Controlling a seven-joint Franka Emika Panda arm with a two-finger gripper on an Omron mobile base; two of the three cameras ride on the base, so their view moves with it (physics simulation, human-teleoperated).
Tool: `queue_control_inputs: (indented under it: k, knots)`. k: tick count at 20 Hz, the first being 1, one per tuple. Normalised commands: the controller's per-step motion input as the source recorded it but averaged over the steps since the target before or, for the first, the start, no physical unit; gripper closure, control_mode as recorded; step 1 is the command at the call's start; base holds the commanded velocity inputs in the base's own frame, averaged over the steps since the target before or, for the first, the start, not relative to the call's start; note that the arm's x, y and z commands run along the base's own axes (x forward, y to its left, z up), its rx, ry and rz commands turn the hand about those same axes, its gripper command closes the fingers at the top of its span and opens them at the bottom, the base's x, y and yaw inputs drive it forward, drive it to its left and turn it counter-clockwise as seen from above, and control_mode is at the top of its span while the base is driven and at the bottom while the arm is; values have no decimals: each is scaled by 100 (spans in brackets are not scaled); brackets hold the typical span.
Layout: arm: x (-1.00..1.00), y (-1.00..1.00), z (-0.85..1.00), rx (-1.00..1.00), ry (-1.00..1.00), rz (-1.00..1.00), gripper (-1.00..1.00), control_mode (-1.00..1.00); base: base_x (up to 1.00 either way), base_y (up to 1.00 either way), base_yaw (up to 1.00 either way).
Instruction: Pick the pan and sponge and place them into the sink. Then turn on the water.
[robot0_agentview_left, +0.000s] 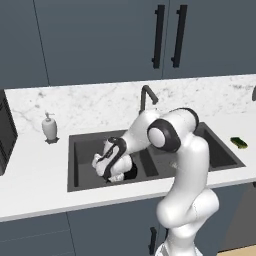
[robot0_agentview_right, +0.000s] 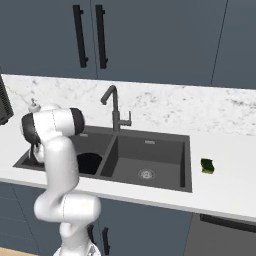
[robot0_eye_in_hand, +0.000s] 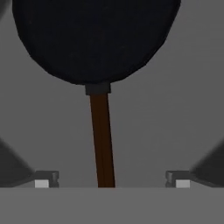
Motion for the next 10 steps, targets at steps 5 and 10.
queue_control_inputs:
  k: [5, 10]
  knots:
    - [8, 0, 100, -1, 9, 2, -100, -100, 0, 0, 0]
    - [-48, -27, 99, -2, -19, 4, -100, -100, 0, 0, 0]
